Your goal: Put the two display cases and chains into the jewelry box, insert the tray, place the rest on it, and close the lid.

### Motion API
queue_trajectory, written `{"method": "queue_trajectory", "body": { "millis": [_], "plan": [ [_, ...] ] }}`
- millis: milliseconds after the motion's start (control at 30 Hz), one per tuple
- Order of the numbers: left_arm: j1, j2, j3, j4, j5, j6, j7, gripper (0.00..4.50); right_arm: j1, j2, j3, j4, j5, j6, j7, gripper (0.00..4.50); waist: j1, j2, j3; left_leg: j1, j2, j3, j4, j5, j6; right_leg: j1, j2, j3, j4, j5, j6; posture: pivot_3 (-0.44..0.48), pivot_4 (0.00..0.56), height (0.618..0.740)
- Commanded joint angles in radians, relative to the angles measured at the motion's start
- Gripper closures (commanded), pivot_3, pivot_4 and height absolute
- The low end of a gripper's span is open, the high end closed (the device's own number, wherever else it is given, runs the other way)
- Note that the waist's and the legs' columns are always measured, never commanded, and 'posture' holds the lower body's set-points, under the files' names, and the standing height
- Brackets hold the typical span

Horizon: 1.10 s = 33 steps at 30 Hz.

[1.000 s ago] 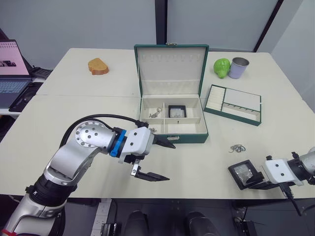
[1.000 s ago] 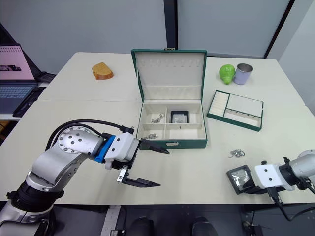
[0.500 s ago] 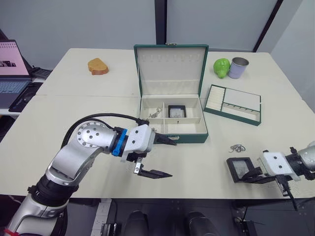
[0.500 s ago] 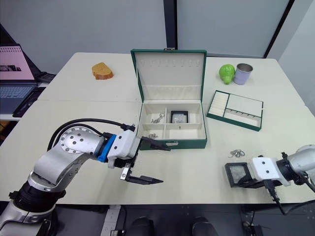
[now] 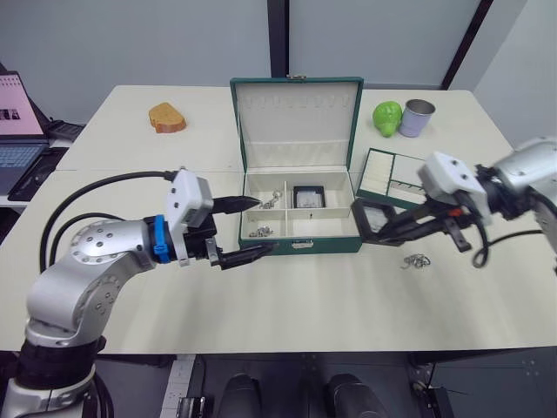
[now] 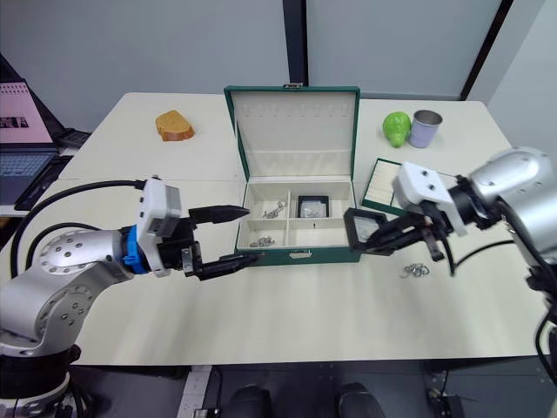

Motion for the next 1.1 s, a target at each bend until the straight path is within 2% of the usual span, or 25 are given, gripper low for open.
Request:
{"method": "queue_trajectory", "body": {
  "millis": [33, 200, 500, 700, 1100],
  "plan": [
    [0.062, 0.001, 0.101, -0.080, -0.031, 0.012, 0.074, 0.00, -0.120, 0.081, 0.047, 0.086, -0.046, 0.043, 0.002, 4.48, 0.000, 0.000, 0.000, 0.000, 0.000, 0.000, 0.000, 0.000, 0.000, -0.001, 0.000, 0.000, 0.000, 0.000, 0.000, 0.000, 0.150, 0.740],
    [0.167, -0.010, 0.185, -0.143, -0.074, 0.028, 0.140, 0.00, -0.221, 0.226, 0.116, 0.225, -0.128, 0.011, -0.015, 4.48, -0.021, 0.000, 0.000, 0.000, 0.001, 0.000, -0.001, 0.000, 0.000, -0.002, 0.001, 0.000, 0.002, 0.000, 0.000, 0.000, 0.150, 0.740],
    [0.230, -0.001, 0.200, -0.172, -0.099, 0.018, 0.179, 0.00, -0.341, 0.406, 0.224, 0.409, -0.245, 0.038, -0.015, 4.48, -0.030, 0.001, 0.000, 0.000, 0.001, 0.000, -0.001, 0.000, 0.000, -0.003, 0.000, 0.000, 0.003, 0.000, 0.000, 0.000, 0.150, 0.740],
    [0.251, 0.005, 0.187, -0.174, -0.093, 0.009, 0.183, 0.00, -0.356, 0.477, 0.264, 0.520, -0.320, 0.027, -0.026, 4.48, -0.038, 0.001, 0.000, 0.000, 0.001, 0.000, -0.001, 0.000, 0.000, -0.003, 0.001, 0.000, 0.003, 0.000, 0.000, 0.000, 0.150, 0.740],
    [0.246, 0.019, 0.163, -0.164, -0.082, -0.003, 0.175, 0.00, -0.370, 0.553, 0.255, 0.672, -0.397, -0.029, -0.027, 4.48, -0.039, 0.001, 0.000, 0.000, 0.001, 0.000, -0.002, 0.000, 0.000, -0.003, 0.001, 0.000, 0.003, 0.000, 0.000, 0.000, 0.150, 0.740]
  ]
}}
